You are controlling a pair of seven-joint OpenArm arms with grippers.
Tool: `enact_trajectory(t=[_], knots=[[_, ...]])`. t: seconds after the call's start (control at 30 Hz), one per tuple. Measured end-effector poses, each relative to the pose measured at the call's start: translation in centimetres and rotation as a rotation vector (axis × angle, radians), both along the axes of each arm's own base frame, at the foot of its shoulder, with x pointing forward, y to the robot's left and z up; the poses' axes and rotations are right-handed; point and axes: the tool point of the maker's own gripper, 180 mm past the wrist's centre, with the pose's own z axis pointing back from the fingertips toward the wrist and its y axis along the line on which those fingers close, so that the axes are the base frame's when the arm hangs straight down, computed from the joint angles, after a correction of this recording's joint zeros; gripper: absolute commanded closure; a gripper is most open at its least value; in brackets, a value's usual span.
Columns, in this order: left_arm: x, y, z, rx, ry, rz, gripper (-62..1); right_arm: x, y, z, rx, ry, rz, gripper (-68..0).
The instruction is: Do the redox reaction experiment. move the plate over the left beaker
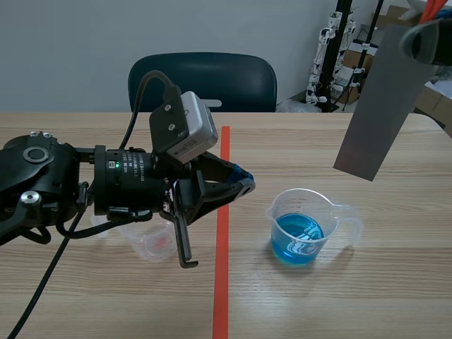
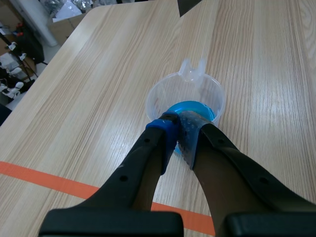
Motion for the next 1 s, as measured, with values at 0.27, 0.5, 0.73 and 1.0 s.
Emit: enact_trajectory(t=[0.27,0.5,0.73,1.0], knots=[[0.0,0.0,0.0,0.000,0.000,0.000,-2.7,0.0,0.0,0.0,0.001,0.000,0.000,-0.6],[0.0,0.0,0.0,0.000,0.000,0.000,-2.7,0.0,0.2,-0.1,0.008,0.002,0.000,-0.6],[0.0,0.0,0.0,0.000,0.000,0.000,-2.7,0.1,0.2,-0.1,0.009,0.000,-0.002,-0.6],[-1.6,1.7,-0.4,-0.081,0.042,0.022,-2.7,0.5,0.7,-0.4,0.031,-0.006,-0.016,-0.6]])
